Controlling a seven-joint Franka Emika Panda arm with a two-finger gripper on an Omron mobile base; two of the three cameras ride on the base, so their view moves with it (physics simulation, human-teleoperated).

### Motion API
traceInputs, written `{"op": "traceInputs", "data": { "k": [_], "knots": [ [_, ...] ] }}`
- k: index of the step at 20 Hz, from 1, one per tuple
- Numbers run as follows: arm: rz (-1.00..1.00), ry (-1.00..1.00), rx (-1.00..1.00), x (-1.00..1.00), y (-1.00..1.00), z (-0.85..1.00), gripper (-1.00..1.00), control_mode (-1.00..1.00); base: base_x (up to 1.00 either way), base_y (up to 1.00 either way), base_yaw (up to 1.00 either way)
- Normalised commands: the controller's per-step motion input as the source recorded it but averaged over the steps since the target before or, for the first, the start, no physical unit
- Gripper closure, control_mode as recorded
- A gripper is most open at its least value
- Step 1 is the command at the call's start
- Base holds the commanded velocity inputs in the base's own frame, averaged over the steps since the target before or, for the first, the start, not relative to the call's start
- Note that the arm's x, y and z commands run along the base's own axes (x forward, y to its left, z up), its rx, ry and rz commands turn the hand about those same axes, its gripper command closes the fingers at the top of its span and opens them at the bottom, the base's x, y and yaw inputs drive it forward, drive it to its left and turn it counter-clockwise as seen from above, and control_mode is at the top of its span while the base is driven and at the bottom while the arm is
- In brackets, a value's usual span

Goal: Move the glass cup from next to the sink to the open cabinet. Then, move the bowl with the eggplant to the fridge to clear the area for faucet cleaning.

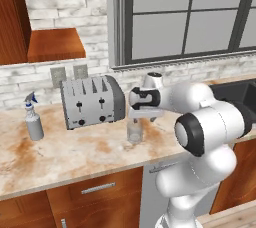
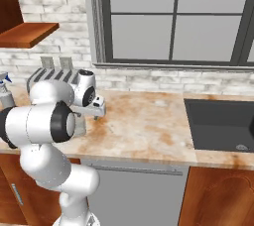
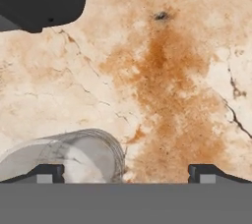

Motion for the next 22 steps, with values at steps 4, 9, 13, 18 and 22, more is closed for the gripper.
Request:
{"op": "traceInputs", "data": {
  "k": [4,9,13,18,22],
  "knots": [
    [0.0,0.0,0.0,0.16,0.0,-0.13,-1.0,-1.0,0.0,0.0,0.0],
    [0.0,0.0,0.0,-0.04,0.0,-0.42,-1.0,-1.0,0.0,0.0,0.0],
    [0.0,0.0,0.0,-0.01,0.0,-0.21,-1.0,-1.0,0.0,0.0,0.0],
    [0.01,0.0,0.0,-0.04,0.01,-0.05,1.0,-1.0,0.0,0.0,0.0],
    [0.0,0.0,0.02,0.0,0.01,-0.01,1.0,-1.0,0.0,0.0,0.0]
  ]
}}
